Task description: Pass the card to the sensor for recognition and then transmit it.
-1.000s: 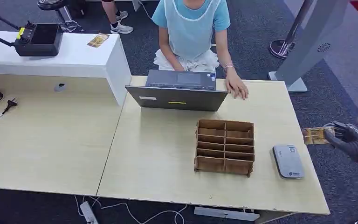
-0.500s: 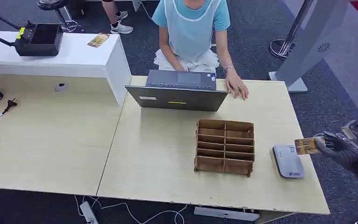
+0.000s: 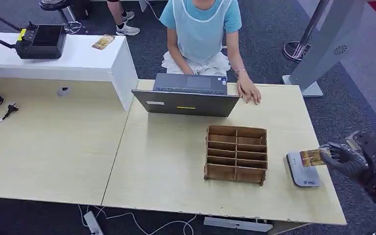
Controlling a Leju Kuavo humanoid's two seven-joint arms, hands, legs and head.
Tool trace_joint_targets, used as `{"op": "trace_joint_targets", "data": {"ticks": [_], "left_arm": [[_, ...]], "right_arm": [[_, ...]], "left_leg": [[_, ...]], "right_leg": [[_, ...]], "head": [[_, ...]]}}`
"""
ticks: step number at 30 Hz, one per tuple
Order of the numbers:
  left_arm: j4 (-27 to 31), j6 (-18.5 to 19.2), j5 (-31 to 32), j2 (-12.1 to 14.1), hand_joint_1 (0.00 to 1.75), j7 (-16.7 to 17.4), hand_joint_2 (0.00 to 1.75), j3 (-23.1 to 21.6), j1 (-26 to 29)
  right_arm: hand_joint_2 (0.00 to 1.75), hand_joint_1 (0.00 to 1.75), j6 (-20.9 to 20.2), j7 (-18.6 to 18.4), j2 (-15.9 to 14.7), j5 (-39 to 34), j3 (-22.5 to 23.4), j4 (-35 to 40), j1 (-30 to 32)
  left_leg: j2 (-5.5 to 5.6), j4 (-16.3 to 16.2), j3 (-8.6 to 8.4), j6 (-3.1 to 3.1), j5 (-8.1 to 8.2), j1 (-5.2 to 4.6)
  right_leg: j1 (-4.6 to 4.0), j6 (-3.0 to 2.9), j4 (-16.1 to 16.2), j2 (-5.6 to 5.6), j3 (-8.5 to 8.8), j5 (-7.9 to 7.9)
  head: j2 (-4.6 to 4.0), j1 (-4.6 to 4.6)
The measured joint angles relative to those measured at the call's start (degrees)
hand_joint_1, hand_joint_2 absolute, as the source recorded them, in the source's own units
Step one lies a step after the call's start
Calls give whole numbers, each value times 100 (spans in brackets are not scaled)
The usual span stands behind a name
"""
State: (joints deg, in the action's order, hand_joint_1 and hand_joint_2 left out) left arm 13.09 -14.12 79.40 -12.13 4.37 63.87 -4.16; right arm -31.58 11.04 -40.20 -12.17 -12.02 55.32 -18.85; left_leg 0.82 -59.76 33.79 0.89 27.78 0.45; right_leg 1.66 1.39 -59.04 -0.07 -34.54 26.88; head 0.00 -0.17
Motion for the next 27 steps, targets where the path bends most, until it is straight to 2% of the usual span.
{"op": "trace_joint_targets", "data": {"ticks": [27], "left_arm": [[0,-9,48,37,0,17,0,-7,-1]], "right_arm": [[175,175,103,-87,111,201,-55,-15,131]], "left_leg": [[0,0,1,0,0,0]], "right_leg": [[0,0,0,0,0,0]], "head": [[0,0]]}}
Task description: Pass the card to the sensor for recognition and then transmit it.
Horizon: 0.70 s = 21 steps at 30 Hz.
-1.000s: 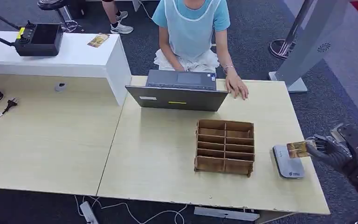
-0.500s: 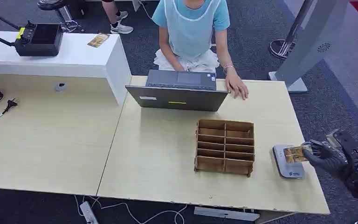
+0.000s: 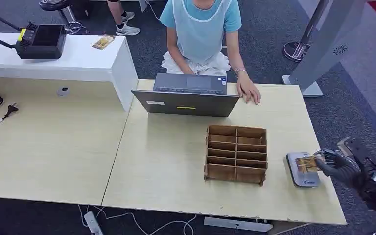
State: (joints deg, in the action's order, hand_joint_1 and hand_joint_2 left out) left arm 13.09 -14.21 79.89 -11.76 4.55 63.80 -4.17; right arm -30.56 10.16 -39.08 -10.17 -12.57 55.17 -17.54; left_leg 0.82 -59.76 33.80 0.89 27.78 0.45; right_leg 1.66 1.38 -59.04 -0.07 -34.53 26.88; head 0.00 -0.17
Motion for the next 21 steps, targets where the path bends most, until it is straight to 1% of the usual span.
{"op": "trace_joint_targets", "data": {"ticks": [7,21], "left_arm": [[0,0,2,-2,0,0,0,-2,-2],[0,0,31,0,0,0,0,-7,-2]], "right_arm": [[175,175,99,-5,33,35,-79,-98,-39],[175,175,370,9,74,110,-59,-573,-52]], "left_leg": [[1,0,0,0,0,0],[1,0,0,0,0,0]], "right_leg": [[0,0,0,-1,0,0],[0,0,0,-1,0,0]], "head": [[0,0],[0,0]]}}
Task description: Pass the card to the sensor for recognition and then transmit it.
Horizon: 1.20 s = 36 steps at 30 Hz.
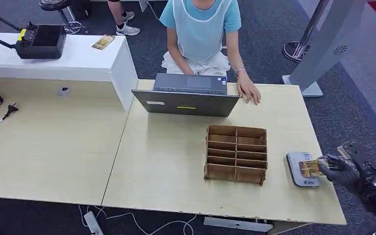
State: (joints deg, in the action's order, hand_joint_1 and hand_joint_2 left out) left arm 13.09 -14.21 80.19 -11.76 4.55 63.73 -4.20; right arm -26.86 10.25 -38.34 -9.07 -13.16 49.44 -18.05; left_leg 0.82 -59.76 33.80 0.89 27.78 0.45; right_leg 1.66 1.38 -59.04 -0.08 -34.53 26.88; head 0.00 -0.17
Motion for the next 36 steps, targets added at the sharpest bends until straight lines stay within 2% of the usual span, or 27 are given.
{"op": "trace_joint_targets", "data": {"ticks": [28,36], "left_arm": [[0,-7,-35,2,0,4,0,2,0],[0,-13,-39,2,0,44,0,2,-1]], "right_arm": [[175,175,164,-125,212,413,90,-129,-3],[175,175,533,-258,258,747,90,-129,-13]], "left_leg": [[0,0,-1,0,0,0],[-1,0,-2,0,0,0]], "right_leg": [[0,0,0,0,1,0],[0,0,0,1,2,0]], "head": [[0,0],[0,0]]}}
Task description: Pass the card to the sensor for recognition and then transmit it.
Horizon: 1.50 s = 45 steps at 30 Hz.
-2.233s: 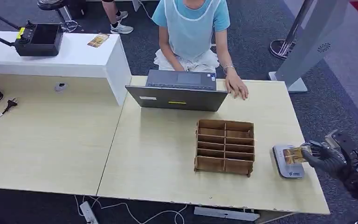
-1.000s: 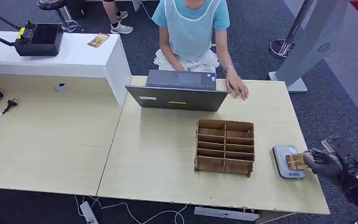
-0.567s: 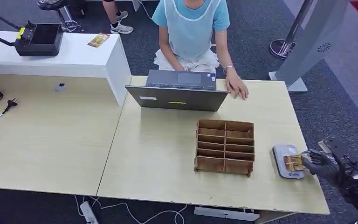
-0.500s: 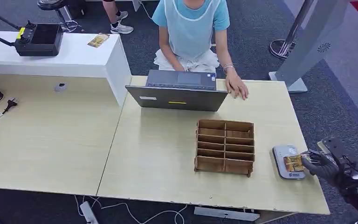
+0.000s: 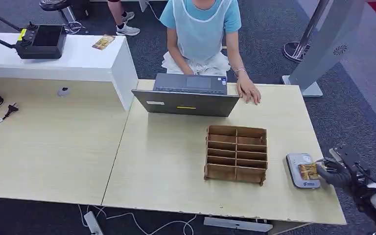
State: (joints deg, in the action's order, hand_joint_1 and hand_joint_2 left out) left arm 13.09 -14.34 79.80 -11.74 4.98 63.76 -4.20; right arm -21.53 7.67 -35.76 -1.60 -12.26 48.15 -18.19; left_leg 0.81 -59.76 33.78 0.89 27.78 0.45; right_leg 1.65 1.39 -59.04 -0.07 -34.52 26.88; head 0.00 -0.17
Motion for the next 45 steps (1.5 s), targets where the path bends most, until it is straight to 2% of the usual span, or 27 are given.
{"op": "trace_joint_targets", "data": {"ticks": [7,16,28,38,45], "left_arm": [[0,0,9,0,0,33,0,0,1],[0,2,7,0,0,42,0,0,0],[0,0,-24,0,0,39,0,0,1],[0,-2,-98,-2,0,4,0,0,-1],[0,-2,-94,-7,0,7,0,0,-3]], "right_arm": [[175,175,131,-88,20,236,4,0,-11],[175,175,108,-103,35,291,35,0,-44],[175,175,-264,157,44,-221,518,481,-92],[175,175,-319,133,44,-319,660,1126,-580],[175,175,-162,11,164,-186,571,1464,-1133]], "left_leg": [[-2,0,-1,0,0,0],[-1,0,-2,0,0,0],[-2,0,0,0,0,0],[-3,0,-1,0,-1,-1],[-2,0,2,1,-2,0]], "right_leg": [[0,0,0,1,1,0],[0,0,0,1,2,0],[0,0,0,2,1,0],[0,0,-1,3,2,-1],[0,0,-2,3,2,-1]], "head": [[0,0],[0,0],[0,0],[0,0],[0,0]]}}
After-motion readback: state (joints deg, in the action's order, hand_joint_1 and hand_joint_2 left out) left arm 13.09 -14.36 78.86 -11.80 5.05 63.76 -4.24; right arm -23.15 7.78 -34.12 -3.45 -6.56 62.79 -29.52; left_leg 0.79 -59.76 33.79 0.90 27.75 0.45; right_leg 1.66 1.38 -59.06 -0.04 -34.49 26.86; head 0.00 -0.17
